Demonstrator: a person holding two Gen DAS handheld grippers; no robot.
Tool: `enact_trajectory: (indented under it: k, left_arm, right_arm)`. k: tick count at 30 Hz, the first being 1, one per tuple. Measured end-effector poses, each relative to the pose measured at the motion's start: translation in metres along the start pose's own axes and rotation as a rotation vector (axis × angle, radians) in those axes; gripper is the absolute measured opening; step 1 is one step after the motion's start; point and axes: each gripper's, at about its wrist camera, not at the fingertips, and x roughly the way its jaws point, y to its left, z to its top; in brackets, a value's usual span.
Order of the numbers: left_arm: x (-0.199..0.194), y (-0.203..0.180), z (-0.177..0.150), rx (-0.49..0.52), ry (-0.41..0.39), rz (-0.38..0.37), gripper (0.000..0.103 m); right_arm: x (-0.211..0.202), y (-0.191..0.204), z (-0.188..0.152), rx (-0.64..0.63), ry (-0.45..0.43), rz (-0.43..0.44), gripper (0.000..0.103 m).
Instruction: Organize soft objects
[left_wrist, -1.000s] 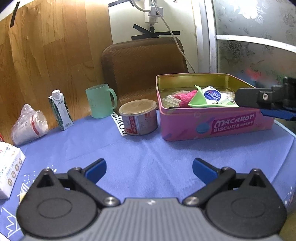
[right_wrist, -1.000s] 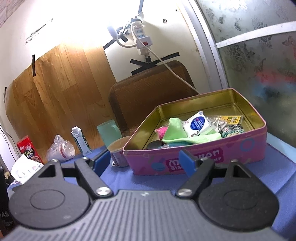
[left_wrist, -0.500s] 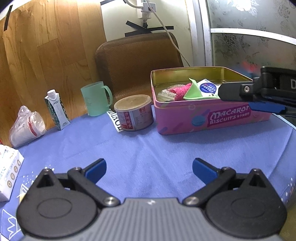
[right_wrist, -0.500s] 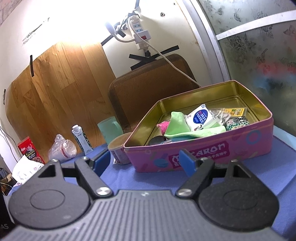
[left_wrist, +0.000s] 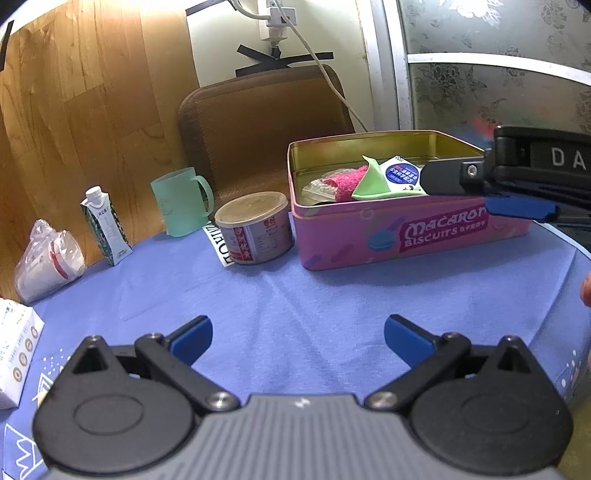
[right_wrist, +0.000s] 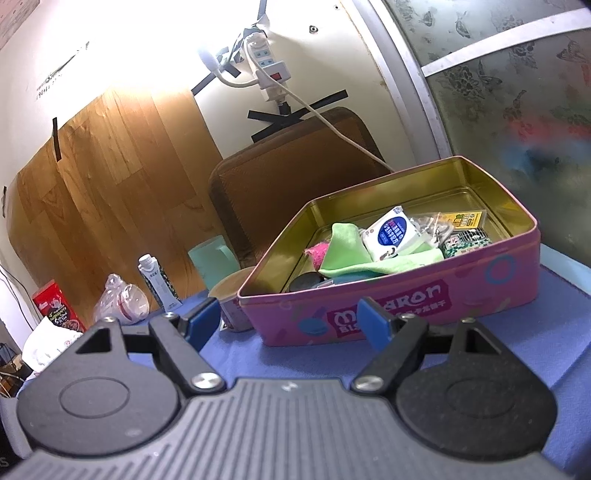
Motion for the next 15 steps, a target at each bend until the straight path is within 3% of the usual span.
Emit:
enact_trajectory:
  k: [15]
  left_arm:
    - [-0.026, 0.0, 0.008, -0.007, -0.099, 0.011, 0.103]
  right_arm:
    - [-0.003, 0.001, 0.001, -0.005, -0.014, -0.009, 0.083]
